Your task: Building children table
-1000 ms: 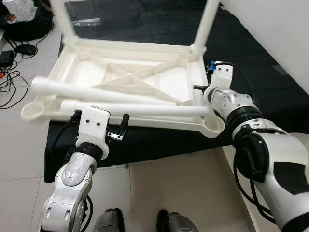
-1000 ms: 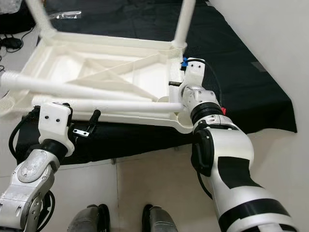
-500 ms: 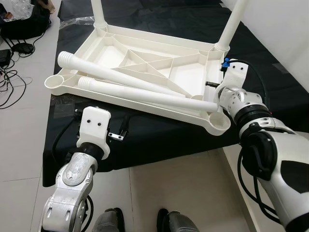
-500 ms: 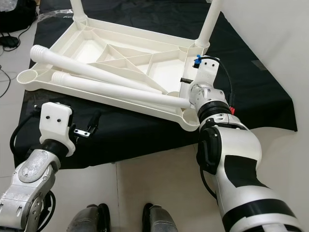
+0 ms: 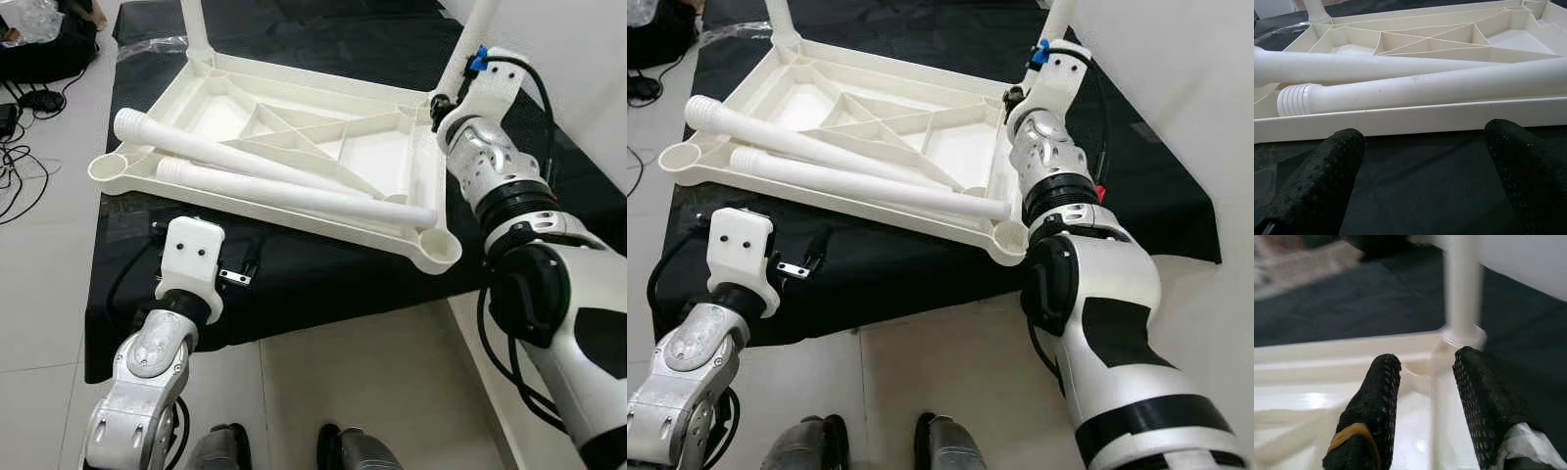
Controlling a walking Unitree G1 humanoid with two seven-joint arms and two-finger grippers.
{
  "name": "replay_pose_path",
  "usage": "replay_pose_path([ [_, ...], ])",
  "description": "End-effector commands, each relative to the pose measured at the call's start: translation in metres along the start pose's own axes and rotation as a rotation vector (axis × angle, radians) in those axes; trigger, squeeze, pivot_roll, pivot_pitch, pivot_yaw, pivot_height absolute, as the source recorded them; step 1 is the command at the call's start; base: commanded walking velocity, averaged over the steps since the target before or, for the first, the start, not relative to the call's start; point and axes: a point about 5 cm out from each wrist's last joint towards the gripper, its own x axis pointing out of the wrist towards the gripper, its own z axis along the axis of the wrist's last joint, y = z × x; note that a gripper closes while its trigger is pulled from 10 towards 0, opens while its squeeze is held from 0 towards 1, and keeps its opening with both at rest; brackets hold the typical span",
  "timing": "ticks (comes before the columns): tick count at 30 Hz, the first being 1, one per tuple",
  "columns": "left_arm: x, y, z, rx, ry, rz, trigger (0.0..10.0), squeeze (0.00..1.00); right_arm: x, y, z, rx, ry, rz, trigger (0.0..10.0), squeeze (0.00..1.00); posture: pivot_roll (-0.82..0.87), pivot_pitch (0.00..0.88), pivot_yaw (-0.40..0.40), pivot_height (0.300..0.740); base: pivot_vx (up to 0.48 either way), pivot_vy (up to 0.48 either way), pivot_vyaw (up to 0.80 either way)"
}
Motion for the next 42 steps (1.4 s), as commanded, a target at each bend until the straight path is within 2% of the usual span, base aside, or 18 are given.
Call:
replay_pose_path([
  [1, -0.002, -0.003, -0.001, -0.007, 0.003, -0.002, 10.0, 0.0, 0.0, 0.016, 0.004, 0.001, -0.033, 0.132, 10.0, 0.0, 0.01, 0.18, -0.11, 0.74, 0.0, 0.0, 0.0],
  [3, -0.002, -0.005, -0.001, -0.014, -0.002, -0.01, 10.0, 0.0, -0.004, 0.034, -0.009, -0.1, -0.027, 0.307, 10.0, 0.0, 0.02, 0.16, -0.11, 0.74, 0.0, 0.0, 0.0],
  [4, -0.002, -0.005, -0.001, -0.014, -0.002, -0.01, 10.0, 0.0, -0.004, 0.034, -0.009, -0.1, -0.027, 0.307, 10.0, 0.0, 0.02, 0.16, -0.11, 0.74, 0.0, 0.0, 0.0],
  [6, -0.003, -0.008, 0.0, -0.023, -0.003, -0.022, 10.0, 0.0, -0.01, 0.04, -0.019, -0.162, -0.045, 0.426, 10.0, 0.0, 0.02, 0.153, -0.109, 0.74, 0.0, 0.0, 0.0],
  [8, -0.005, -0.01, 0.0, -0.026, -0.006, -0.032, 10.0, 0.0, -0.016, 0.038, -0.023, -0.191, -0.088, 0.477, 10.0, 0.0, 0.02, 0.147, -0.112, 0.74, 0.0, 0.0, 0.0],
  [10, -0.006, -0.01, 0.001, -0.027, -0.009, -0.033, 10.0, 0.0, -0.024, 0.034, -0.025, -0.211, -0.142, 0.481, 10.0, 0.0, 0.03, 0.144, -0.103, 0.74, 0.0, 0.0, 0.0],
  [12, -0.006, -0.01, 0.001, -0.027, -0.009, -0.033, 10.0, 0.0, -0.024, 0.034, -0.025, -0.211, -0.142, 0.481, 10.0, 0.0, 0.03, 0.144, -0.103, 0.74, 0.0, 0.0, 0.0],
  [14, -0.006, -0.01, 0.002, -0.028, -0.015, -0.034, 10.0, 0.0, -0.037, 0.026, -0.025, -0.191, -0.233, 0.469, 10.0, 0.0, 0.02, 0.132, -0.099, 0.74, 0.0, 0.0, 0.0],
  [15, -0.006, -0.01, 0.002, -0.028, -0.015, -0.034, 10.0, 0.0, -0.037, 0.026, -0.025, -0.191, -0.233, 0.469, 10.0, 0.0, 0.02, 0.132, -0.099, 0.74, 0.0, 0.0, 0.0],
  [17, -0.005, -0.01, 0.003, -0.029, -0.024, -0.034, 10.0, 0.0, -0.054, 0.018, -0.025, -0.192, -0.277, 0.486, 10.0, 0.0, 0.02, 0.117, -0.094, 0.74, 0.0, 0.0, 0.0],
  [22, -0.006, -0.011, 0.004, -0.033, -0.031, -0.038, 10.0, 0.0, -0.071, 0.014, -0.026, -0.191, -0.286, 0.514, 10.0, 0.0, 0.02, 0.107, -0.092, 0.74, 0.0, 0.0, 0.0],
  [24, -0.009, -0.015, 0.006, -0.044, -0.039, -0.044, 10.0, 0.0, -0.098, 0.008, -0.034, -0.216, -0.296, 0.515, 10.0, 0.0, 0.02, 0.09, -0.089, 0.74, 0.0, 0.0, 0.0],
  [25, -0.009, -0.015, 0.006, -0.044, -0.039, -0.044, 10.0, 0.0, -0.098, 0.008, -0.034, -0.216, -0.296, 0.515, 10.0, 0.0, 0.02, 0.09, -0.089, 0.74, 0.0, 0.0, 0.0],
  [27, -0.013, -0.017, 0.007, -0.048, -0.043, -0.048, 10.0, 0.0, -0.118, 0.004, -0.044, -0.284, -0.29, 0.508, 10.0, 0.0, 0.02, 0.086, -0.088, 0.74, 0.0, 0.0, 0.0],
  [28, -0.014, -0.018, 0.007, -0.049, -0.041, -0.05, 10.0, 0.0, -0.123, 0.001, -0.05, -0.308, -0.278, 0.501, 10.0, 0.0, 0.02, 0.079, -0.09, 0.74, 0.0, 0.0, 0.0],
  [34, -0.016, -0.021, 0.006, -0.051, -0.037, -0.055, 10.0, 0.0, -0.129, -0.01, -0.057, -0.383, -0.246, 0.449, 10.0, 0.0, 0.02, 0.067, -0.091, 0.74, 0.0, 0.0, 0.33],
  [40, -0.015, -0.021, 0.008, -0.053, -0.041, -0.045, 10.0, 0.0, -0.123, -0.009, -0.054, -0.391, -0.203, 0.445, 10.0, 0.0, 0.02, 0.06, -0.099, 0.74, 0.0, 0.0, 0.8],
  [42, -0.015, -0.021, 0.009, -0.053, -0.041, -0.042, 10.0, 0.0, -0.118, -0.008, -0.056, -0.428, -0.157, 0.449, 10.0, 0.0, 0.03, 0.058, -0.104, 0.74, 0.0, 0.0, 0.0],
])
